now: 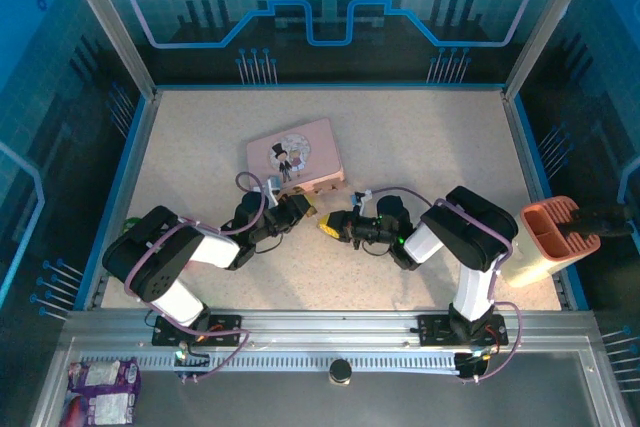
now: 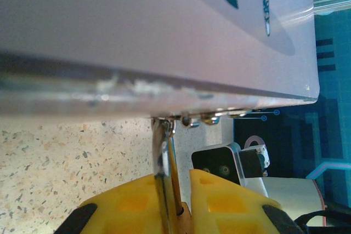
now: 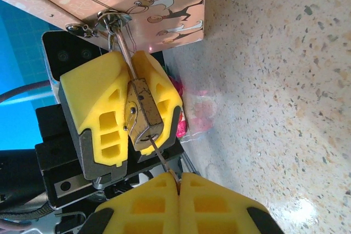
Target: Unlock a padlock with a key
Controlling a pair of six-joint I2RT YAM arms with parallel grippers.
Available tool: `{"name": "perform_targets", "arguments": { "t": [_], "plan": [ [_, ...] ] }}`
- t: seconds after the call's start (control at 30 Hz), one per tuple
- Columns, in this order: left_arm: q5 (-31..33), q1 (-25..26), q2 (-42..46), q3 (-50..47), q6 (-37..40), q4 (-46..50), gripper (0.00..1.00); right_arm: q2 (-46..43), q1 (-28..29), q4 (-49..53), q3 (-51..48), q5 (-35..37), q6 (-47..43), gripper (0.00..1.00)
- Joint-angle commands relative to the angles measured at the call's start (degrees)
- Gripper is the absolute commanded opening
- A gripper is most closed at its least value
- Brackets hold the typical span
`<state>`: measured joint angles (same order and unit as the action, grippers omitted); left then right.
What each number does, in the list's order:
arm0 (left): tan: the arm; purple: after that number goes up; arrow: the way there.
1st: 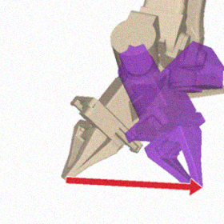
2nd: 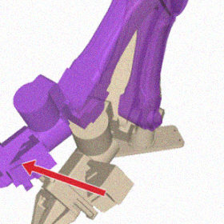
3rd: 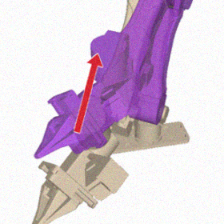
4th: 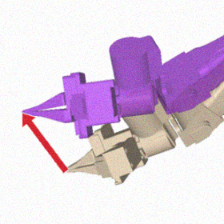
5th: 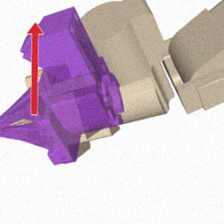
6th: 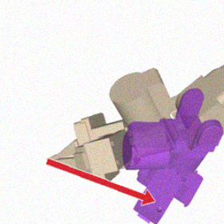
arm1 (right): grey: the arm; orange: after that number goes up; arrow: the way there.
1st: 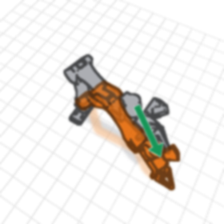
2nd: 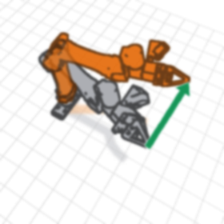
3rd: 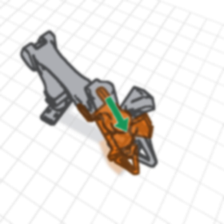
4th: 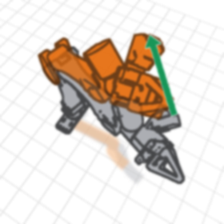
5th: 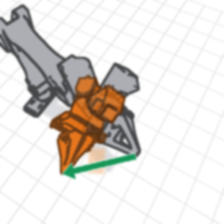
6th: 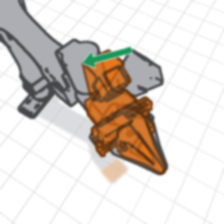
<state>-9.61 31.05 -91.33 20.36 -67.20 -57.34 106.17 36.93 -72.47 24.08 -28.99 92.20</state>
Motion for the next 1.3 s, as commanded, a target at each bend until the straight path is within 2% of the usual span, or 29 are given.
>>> {"name": "perform_targets", "arguments": {
  "t": [0.0, 0.33, 0.5, 0.67, 1.27],
  "plan": [
    [-6.31, 3.15, 0.84, 0.03, -1.36, -6.7, 0.0, 0.35, -1.09, -5.82, 0.93, 4.78, 1.88, 0.0],
    [-5.55, 4.32, 0.78, -0.04, -1.89, -7.17, 0.0, -0.37, -0.63, -5.53, 0.71, 6.92, 3.18, 0.0],
    [-4.38, 5.58, 1.6, 0.21, -1.01, -5.14, 0.0, 1.39, -0.99, -9.01, 1.95, 7.32, 5.83, 0.0],
    [-3.98, 6.12, 1.75, 0.38, -1.33, -5.46, 0.0, -0.21, -0.77, -4.37, 2.8, 7.17, 4.56, 0.0],
    [-1.41, 7.05, 1.94, 0.35, -0.3, -4.18, 0.0, -1.98, -0.98, -2.65, 2.4, 9.13, 5.61, 0.0]
  ]
}}
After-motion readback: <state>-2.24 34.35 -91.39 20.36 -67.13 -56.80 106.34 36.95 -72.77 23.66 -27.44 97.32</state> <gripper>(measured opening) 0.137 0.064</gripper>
